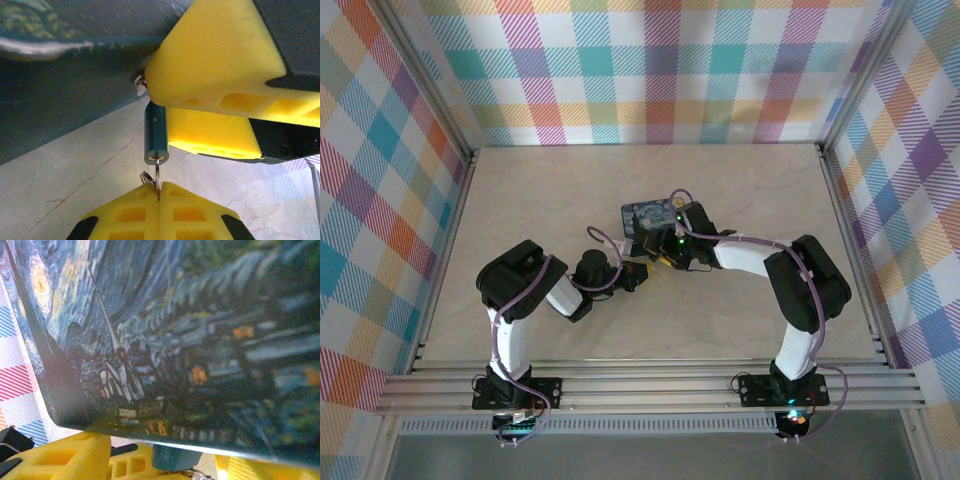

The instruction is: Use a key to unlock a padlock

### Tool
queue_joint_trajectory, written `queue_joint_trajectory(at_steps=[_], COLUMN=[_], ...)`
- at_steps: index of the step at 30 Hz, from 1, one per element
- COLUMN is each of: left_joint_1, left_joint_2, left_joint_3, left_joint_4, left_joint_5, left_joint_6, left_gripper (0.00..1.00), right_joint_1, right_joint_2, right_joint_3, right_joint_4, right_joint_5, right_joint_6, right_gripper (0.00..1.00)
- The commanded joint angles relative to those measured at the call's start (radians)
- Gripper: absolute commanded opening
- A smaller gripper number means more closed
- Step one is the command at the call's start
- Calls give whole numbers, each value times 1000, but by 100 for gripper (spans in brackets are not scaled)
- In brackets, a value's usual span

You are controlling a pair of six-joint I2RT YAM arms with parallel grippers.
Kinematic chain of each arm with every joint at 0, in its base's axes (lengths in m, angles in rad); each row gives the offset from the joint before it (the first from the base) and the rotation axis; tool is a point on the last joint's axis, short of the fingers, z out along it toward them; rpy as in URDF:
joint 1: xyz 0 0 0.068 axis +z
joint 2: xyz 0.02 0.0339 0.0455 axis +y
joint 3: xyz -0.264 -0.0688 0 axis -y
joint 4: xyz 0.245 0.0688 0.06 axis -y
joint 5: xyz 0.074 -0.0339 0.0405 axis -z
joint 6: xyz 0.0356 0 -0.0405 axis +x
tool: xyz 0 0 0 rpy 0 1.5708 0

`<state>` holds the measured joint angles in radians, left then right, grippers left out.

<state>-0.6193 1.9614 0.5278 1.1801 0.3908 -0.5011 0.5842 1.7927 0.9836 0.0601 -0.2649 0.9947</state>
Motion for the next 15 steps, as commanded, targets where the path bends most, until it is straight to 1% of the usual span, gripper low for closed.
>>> queue_joint_trajectory(at_steps=[1, 8, 12, 15], left_joint_1=[-9, -8, -11, -15], left_joint_2=[-31, -70, -107, -135], left_joint_3=[-5, 7, 19, 34], left_joint_4=[-54, -141, -210, -271], left_joint_5=[21, 22, 13, -7], left_joint_6=[14, 85, 143, 195], left_gripper=[0, 0, 0, 0], right_joint_1=[11, 12, 12, 12], right_joint_2=[45, 34, 33, 30], right_joint_3=[-2, 3, 26, 56], right_joint_4=[-34, -65, -106, -164], right_joint_5=[-2, 3, -5, -11], right_joint_6=[29, 6, -15, -38], right_gripper=[52, 34, 19, 11])
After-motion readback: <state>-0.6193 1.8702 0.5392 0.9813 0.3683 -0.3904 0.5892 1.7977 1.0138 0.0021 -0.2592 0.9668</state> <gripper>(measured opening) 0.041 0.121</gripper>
